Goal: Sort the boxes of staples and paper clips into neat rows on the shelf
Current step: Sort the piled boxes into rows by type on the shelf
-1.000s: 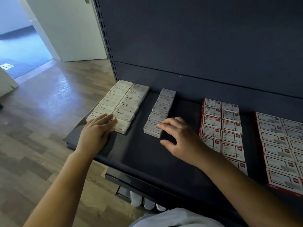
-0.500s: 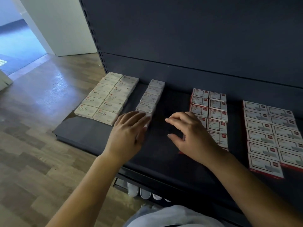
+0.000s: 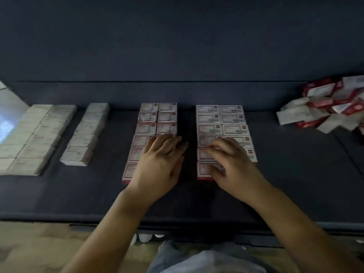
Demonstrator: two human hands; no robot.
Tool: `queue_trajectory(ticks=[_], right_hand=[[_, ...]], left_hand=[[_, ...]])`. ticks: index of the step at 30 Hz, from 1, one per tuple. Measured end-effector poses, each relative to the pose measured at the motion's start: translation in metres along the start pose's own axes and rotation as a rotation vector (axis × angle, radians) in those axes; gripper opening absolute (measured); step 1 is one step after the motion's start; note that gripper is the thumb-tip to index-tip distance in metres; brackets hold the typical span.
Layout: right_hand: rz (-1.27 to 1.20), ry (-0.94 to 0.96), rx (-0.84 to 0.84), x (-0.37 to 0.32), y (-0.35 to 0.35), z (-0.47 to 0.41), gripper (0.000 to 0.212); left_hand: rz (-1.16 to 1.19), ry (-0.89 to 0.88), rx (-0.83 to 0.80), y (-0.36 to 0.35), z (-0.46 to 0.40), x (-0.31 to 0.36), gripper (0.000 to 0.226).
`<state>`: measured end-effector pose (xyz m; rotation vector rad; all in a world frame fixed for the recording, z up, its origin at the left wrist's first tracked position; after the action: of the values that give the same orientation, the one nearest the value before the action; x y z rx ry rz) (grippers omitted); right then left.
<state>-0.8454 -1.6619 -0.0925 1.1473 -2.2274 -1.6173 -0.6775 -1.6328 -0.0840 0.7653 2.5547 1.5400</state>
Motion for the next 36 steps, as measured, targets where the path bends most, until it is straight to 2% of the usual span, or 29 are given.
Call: queue_trajectory(ticks=[6,14,19,23,31,36], right_hand=[[0.071,-0.166,0.079,0.08,0.052,0.056,0.037],[0.14,-0.402,0.117,0.187,0.109,0.129,0.037],[0.196,-0.707,0.167,0.254,0.141,0.171,0.043],[0.215,-0.919,0.128,0.286,0.156,0.188,0.051],[0.126,-0.925,0.096,0.308,0.157,0.185,0.052],[0.12,-0.933,0.064,0.313,0.155,0.184,0.042]], left_hand=[[0.043,-0.095,-0.05,-0.048,-0.05,0.074,0.035],[0.123,-0.113,-0.145,-0.118,-0.1,0.17,0.037],[0.158,-0.099,-0.231,-0.152,-0.116,0.21,0.039],[0.18,-0.093,-0.252,-0.164,-0.12,0.231,0.039],[0.175,-0.108,-0.279,-0.173,-0.129,0.241,0.038],[0.17,-0.107,-0.294,-0.177,-0.132,0.243,0.038]])
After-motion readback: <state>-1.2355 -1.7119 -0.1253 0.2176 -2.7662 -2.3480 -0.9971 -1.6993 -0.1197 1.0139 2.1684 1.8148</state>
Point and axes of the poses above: each hand's wrist, its own z-axis away from the middle knuckle, its own y-axis out of the back of the hand, x = y × z, the point moved 4 cm from there along -z, towards the middle knuckle, and after that the axes turned 4 degrees about z, right-handed, at the moved point
